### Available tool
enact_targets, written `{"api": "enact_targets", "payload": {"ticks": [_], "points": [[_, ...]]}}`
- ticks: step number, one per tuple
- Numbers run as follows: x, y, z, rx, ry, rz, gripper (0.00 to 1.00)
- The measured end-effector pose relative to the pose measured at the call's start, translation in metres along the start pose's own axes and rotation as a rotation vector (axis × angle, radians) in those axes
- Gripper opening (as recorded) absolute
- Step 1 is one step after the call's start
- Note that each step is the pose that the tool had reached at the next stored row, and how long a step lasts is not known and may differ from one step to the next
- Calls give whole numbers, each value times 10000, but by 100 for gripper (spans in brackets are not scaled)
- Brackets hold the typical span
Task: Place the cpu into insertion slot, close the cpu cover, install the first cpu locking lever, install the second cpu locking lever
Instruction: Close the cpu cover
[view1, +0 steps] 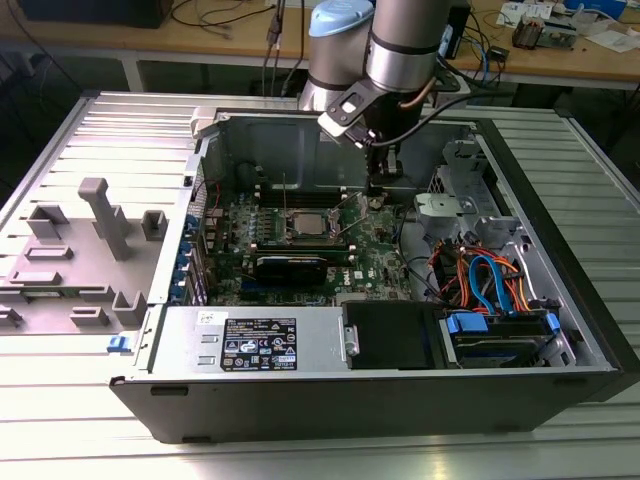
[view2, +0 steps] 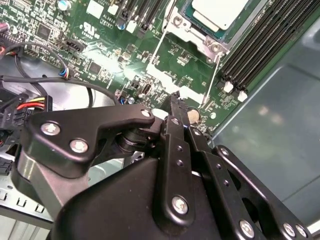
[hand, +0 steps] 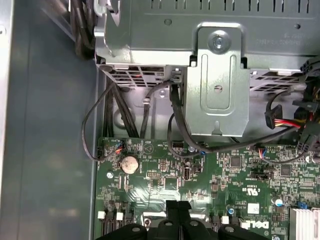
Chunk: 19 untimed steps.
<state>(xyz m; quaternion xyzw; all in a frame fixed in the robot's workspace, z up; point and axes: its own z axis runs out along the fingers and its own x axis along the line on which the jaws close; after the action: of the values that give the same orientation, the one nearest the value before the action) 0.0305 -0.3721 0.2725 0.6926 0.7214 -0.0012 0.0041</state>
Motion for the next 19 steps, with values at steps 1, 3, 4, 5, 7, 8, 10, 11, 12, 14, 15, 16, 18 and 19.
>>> {"api": "enact_targets", "payload": {"ticks": [1, 3, 4, 5, 7, 8, 10, 11, 12, 14, 15, 16, 18, 19], "points": [[0, 12, 0, -1, 0, 0, 11], [-1, 38, 2, 0, 0, 0, 11], [-2, 45, 2, -1, 0, 0, 11], [-2, 55, 3, 0, -1, 0, 11], [-3, 70, 5, 0, -3, 0, 11], [-3, 76, 6, 0, -4, -1, 11], [-2, 89, 13, 0, -3, 0, 11], [-1, 90, 16, 0, -2, 1, 11], [-1, 93, 23, -1, -1, 1, 11], [0, 102, 39, -1, -2, 0, 11], [0, 104, 45, 0, -3, 0, 11], [0, 104, 57, -1, -2, 1, 11], [1, 105, 78, 0, -3, 1, 11], [1, 105, 89, 0, -3, 0, 11]]}}
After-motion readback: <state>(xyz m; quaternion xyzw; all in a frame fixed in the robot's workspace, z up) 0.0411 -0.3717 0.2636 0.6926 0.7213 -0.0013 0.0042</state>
